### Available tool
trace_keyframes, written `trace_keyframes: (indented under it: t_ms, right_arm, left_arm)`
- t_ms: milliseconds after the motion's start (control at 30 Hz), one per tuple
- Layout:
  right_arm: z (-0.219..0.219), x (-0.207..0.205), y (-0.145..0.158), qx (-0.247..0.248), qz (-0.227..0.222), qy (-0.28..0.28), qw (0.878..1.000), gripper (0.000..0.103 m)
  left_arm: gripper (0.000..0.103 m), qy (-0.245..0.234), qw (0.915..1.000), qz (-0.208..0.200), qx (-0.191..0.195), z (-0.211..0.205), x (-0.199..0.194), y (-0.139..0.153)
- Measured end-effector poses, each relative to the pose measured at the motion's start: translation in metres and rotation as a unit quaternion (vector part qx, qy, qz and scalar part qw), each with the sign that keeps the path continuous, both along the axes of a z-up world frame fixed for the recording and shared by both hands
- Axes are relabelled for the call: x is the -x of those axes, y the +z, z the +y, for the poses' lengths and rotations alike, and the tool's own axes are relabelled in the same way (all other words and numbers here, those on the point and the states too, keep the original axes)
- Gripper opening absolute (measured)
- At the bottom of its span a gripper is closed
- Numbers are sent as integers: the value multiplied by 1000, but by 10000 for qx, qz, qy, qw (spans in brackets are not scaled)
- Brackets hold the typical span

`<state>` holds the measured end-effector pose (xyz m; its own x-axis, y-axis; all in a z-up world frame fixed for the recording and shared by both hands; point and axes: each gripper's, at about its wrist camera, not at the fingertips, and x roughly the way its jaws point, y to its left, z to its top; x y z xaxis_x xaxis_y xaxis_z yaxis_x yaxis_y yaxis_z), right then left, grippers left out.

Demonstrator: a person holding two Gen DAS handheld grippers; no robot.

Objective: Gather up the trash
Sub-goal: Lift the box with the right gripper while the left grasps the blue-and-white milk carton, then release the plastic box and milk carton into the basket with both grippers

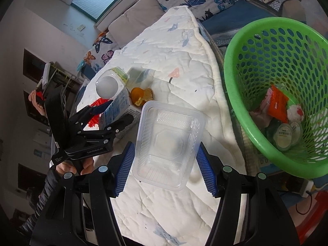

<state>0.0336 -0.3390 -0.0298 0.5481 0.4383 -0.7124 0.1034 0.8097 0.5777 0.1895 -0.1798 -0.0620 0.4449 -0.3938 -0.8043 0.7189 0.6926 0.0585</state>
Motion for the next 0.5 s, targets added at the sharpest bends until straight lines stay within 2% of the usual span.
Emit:
trace_keyframes:
  t_ms: [200,500]
  right_arm:
    - [-4,5,7,122,-103,-50,9999,61]
    - [-20,16,14,212,-243,-218,9992,61]
  left_arm:
    - [69,21,9997,188,158,6,18,7]
    - [68,123,9973,565,457,25,52,12]
